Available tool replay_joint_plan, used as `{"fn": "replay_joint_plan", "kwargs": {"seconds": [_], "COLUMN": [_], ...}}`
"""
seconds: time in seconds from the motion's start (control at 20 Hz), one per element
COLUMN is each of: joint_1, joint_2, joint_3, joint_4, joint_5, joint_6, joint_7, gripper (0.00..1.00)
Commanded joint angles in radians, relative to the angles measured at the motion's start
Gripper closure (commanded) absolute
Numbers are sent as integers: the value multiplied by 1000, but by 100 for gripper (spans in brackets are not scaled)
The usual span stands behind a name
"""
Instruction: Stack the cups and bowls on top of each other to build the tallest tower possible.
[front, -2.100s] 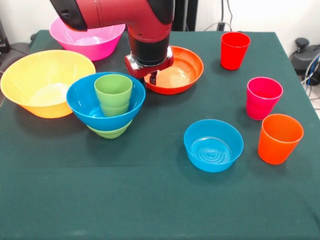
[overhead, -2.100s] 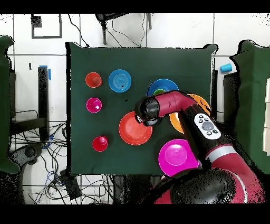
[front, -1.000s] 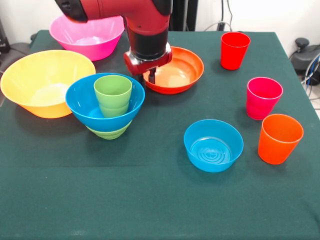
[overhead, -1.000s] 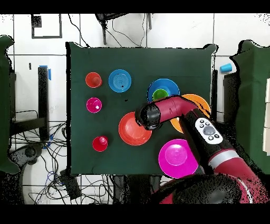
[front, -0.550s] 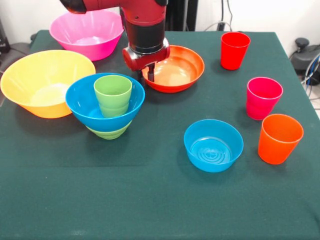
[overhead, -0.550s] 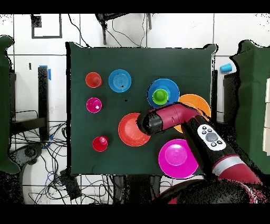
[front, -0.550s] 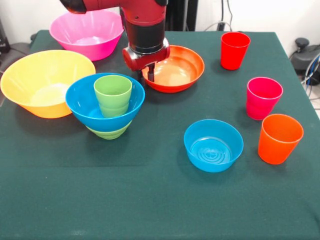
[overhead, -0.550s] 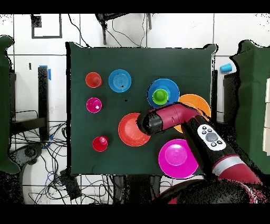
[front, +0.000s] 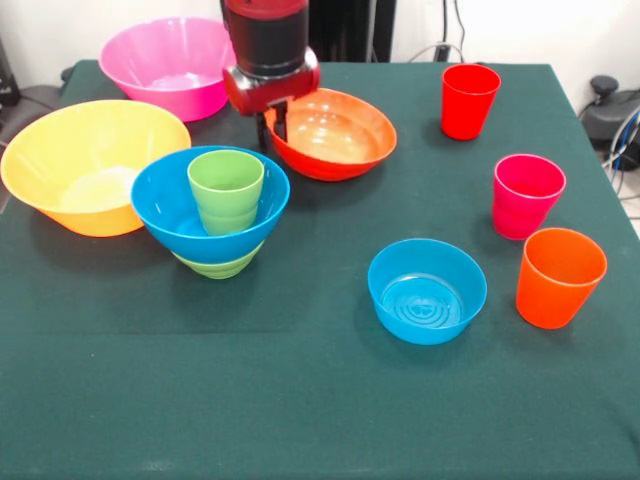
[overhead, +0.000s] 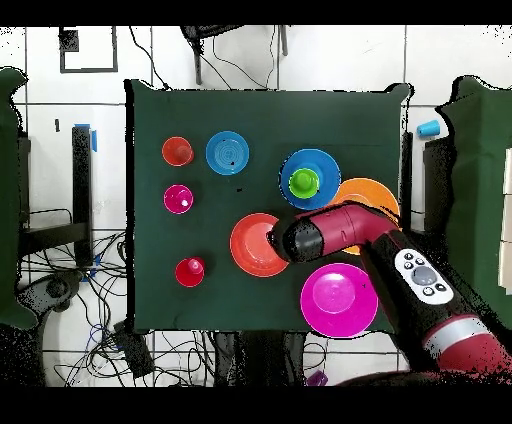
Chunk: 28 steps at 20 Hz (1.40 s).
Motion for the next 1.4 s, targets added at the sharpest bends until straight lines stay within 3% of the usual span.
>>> {"fn": "replay_joint_plan", "kwargs": {"seconds": [0.05, 0.4, 0.65, 0.95, 1.1, 1.4], "joint_1": [-37, -101, -126, -217, -281, -335], "joint_2": [-124, -198, -208, -221, -217, -143], "joint_3": [72, 128, 157, 225, 278, 333], "joint_4": [102, 124, 111, 87, 77, -11], "joint_5": [53, 130, 149, 197, 235, 242], "joint_6": [60, 137, 178, 250, 286, 323], "joint_7": [-159, -233, -257, -341, -377, -396], "gripper": [100, 100, 100, 100, 100, 100]}}
